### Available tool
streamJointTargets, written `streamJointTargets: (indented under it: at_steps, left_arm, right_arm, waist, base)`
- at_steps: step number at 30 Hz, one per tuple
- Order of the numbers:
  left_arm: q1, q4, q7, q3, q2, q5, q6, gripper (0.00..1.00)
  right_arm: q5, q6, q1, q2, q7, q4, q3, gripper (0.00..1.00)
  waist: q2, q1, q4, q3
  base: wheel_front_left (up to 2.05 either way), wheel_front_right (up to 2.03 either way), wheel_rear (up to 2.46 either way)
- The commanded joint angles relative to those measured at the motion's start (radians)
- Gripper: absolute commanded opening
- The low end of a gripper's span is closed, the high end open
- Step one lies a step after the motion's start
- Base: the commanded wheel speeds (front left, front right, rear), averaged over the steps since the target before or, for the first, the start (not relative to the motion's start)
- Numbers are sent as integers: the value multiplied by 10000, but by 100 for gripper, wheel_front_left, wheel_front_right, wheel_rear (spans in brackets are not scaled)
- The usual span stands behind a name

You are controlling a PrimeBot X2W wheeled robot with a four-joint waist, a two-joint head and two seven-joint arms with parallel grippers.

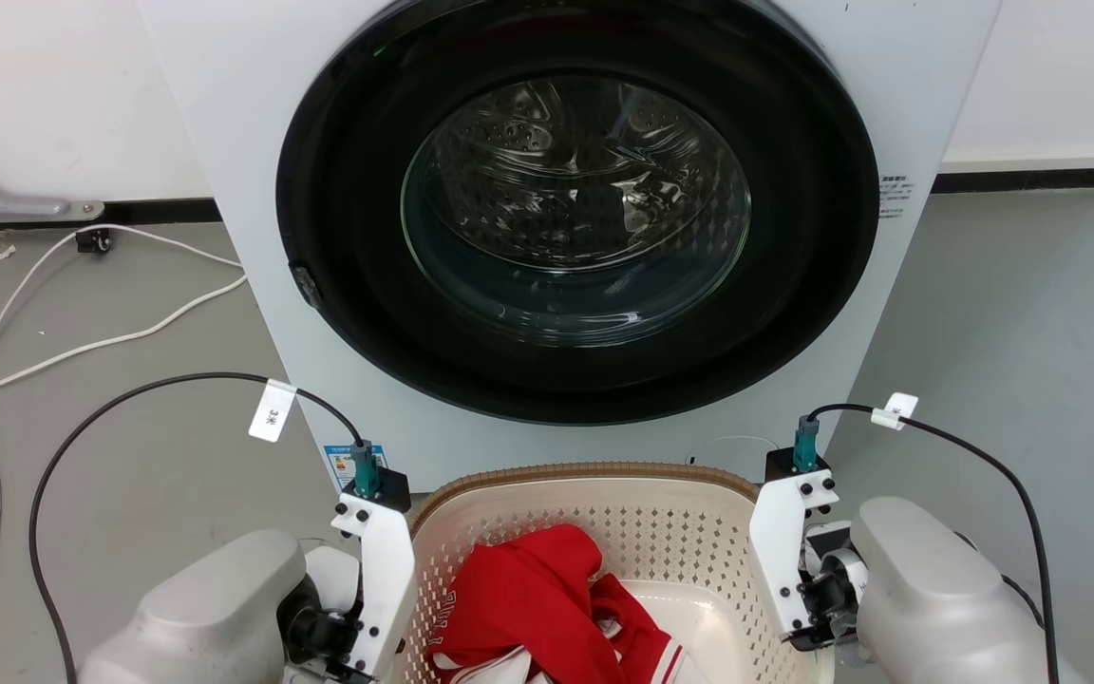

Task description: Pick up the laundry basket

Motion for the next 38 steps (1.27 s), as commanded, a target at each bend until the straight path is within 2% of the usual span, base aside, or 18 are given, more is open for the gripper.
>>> streamJointTargets:
  at_steps: [1,38]
  left_arm:
    - [103,-61,13,-15,-25,36,-48,0]
    - [-69,74,315,-15,13,11,-47,0]
  right_arm:
    - [1,32,6,6,24,-30,90,0]
    - [397,32,-221,7,-115,263,463,0]
  waist:
    - [0,0,0,7]
    - [0,0,30,58]
  base:
    - [0,0,0]
    - [0,0,0]
